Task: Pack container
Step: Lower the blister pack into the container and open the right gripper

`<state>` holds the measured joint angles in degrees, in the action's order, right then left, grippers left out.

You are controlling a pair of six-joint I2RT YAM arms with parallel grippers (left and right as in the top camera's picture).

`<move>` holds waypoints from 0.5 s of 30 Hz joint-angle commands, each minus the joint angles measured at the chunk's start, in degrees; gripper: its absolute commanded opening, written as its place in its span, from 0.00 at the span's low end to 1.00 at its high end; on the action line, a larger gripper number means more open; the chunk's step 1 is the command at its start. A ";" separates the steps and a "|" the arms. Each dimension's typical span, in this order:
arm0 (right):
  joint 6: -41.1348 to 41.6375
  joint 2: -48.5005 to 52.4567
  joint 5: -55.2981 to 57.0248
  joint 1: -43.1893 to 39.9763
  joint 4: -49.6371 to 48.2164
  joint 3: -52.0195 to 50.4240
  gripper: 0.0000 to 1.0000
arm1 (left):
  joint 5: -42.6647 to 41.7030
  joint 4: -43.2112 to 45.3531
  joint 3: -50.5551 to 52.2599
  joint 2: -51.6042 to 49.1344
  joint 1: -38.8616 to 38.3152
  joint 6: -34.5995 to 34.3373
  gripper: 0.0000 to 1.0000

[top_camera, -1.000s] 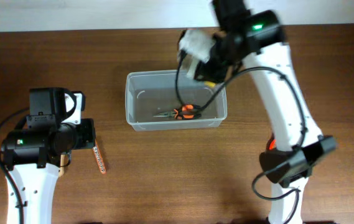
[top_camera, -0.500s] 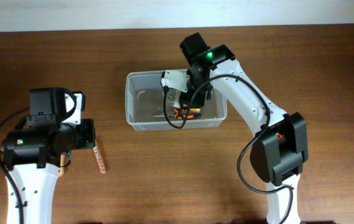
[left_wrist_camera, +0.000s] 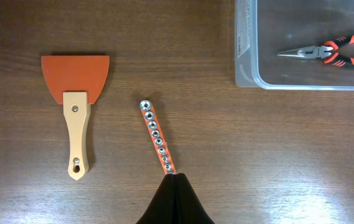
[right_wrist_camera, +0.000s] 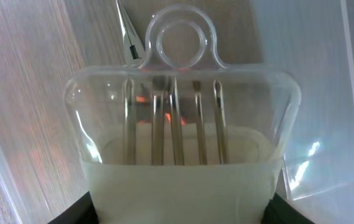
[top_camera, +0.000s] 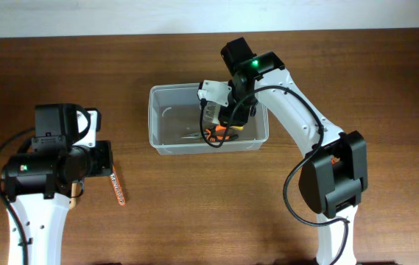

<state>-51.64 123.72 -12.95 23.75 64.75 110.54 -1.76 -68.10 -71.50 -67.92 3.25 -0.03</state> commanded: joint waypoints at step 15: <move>-0.63 4.22 1.57 -1.79 -4.94 -0.09 0.54 | -0.44 -1.01 -0.11 0.35 0.28 -0.37 0.02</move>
<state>-51.66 126.06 -11.68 22.46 60.47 110.50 -1.76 -69.01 -71.50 -67.92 3.25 -0.05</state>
